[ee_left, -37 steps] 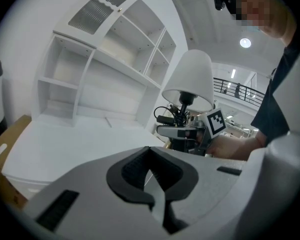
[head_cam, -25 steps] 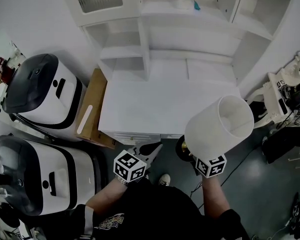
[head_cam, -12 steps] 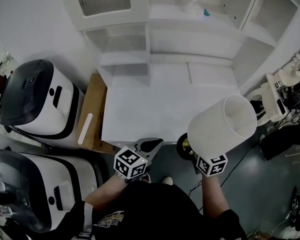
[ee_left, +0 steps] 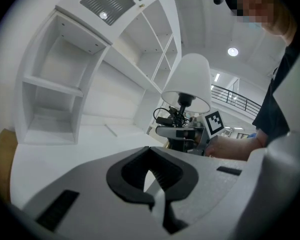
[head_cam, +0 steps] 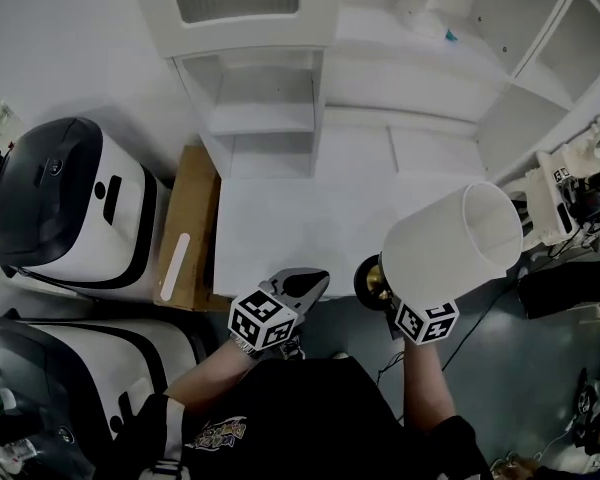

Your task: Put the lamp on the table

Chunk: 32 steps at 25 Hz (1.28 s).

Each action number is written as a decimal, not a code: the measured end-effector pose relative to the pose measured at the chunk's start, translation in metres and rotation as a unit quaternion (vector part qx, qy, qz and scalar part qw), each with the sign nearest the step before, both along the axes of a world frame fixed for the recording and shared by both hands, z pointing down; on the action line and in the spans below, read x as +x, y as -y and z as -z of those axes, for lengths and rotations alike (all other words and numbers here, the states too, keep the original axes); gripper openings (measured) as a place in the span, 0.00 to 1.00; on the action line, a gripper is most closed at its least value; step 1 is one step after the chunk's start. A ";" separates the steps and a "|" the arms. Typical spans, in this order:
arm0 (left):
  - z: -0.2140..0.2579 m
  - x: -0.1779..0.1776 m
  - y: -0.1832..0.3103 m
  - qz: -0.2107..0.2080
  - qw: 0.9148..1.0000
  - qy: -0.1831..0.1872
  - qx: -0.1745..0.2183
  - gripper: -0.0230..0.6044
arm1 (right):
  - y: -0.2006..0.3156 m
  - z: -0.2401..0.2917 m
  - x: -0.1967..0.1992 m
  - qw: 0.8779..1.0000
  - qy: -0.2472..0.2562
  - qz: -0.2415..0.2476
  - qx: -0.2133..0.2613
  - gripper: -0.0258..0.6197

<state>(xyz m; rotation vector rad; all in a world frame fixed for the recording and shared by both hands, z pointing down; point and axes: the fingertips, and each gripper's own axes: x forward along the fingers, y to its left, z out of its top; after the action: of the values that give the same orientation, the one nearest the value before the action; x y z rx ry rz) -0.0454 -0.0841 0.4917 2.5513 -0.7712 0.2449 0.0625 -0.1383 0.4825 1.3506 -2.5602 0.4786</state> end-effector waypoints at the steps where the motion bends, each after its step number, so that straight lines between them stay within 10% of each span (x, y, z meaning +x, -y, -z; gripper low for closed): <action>1: -0.001 -0.003 0.004 -0.003 1.000 0.000 0.000 0.05 | 0.004 -0.001 -0.004 1.000 -0.002 -0.001 0.000 0.15; 32: -0.012 -0.005 0.098 0.070 0.998 0.000 -0.006 0.05 | 0.143 -0.034 -0.027 0.995 -0.018 0.095 -0.006 0.15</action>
<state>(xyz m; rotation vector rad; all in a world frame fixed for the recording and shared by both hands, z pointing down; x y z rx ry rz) -0.0502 -0.1819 0.5041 2.4717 -0.9409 0.2038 0.0356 -0.2809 0.5163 1.0875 -2.6175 0.4287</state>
